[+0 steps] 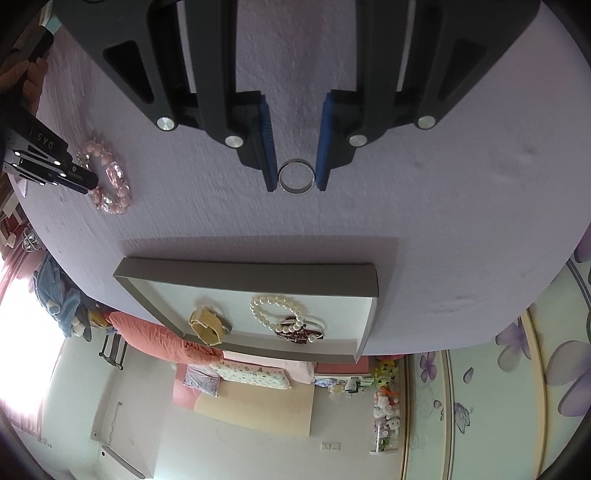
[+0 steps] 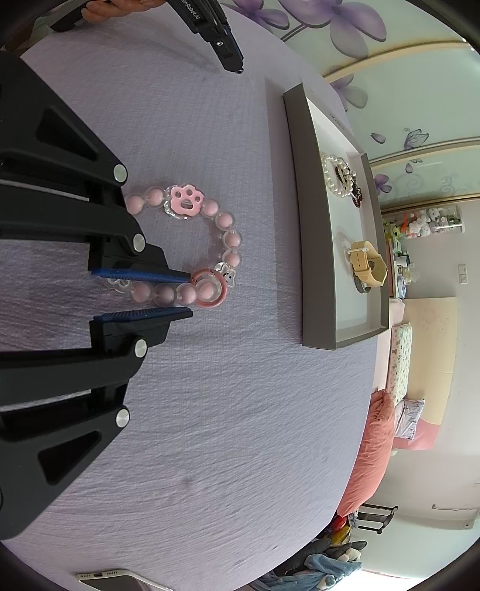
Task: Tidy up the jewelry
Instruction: 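Lift the pink bracelet with right tool while left tool lifts the silver ring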
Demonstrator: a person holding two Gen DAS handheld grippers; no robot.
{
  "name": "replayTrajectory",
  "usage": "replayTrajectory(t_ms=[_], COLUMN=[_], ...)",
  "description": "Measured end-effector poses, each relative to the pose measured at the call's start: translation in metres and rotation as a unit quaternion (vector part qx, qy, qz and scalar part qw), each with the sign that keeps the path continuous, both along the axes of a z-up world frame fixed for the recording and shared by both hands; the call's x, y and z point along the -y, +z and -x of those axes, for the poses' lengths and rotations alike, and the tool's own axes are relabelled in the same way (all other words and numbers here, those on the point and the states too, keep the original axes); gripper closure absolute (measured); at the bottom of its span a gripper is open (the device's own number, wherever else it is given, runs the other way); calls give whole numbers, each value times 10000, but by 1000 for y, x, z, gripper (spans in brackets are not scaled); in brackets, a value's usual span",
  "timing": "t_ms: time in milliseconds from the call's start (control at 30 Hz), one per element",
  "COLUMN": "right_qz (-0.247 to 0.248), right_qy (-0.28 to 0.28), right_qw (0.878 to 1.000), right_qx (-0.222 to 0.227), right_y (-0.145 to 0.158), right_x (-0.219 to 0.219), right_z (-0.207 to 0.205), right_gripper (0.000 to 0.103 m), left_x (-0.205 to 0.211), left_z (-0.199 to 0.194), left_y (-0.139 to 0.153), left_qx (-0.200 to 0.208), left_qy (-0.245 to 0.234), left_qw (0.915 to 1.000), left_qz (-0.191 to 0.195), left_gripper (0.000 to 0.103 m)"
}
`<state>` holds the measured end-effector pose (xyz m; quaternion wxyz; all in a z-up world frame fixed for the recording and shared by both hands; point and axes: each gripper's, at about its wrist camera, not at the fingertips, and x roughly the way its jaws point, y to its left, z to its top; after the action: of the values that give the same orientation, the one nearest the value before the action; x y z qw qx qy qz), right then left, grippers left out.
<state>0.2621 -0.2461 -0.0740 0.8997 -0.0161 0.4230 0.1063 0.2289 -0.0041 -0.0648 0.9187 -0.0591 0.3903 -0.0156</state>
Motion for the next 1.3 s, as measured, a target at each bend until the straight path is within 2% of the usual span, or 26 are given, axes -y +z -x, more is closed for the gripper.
replayTrajectory(t_ms=[367, 500, 667, 967, 1300], right_qz=[-9, -319, -527, -1038, -1257], right_qy=[-11, 25, 144, 398, 371], right_qw=[10000, 9995, 9975, 9866, 9761], right_qx=[3, 31, 452, 1199, 1736], right_y=[0, 2, 17, 58, 85], right_x=[-1, 3, -2, -7, -13], right_z=[1, 1, 8, 16, 12], right_gripper=[89, 89, 89, 89, 89], left_x=[3, 4, 4, 7, 14], left_z=[0, 2, 4, 9, 14], left_y=[0, 0, 2, 12, 33], left_qx=[14, 39, 55, 205, 662], left_qy=[-9, -34, -55, -155, -243], left_qw=[10000, 10000, 9999, 9997, 9975], left_qz=[-43, -65, -71, -29, 3], left_gripper=[81, 81, 81, 81, 81])
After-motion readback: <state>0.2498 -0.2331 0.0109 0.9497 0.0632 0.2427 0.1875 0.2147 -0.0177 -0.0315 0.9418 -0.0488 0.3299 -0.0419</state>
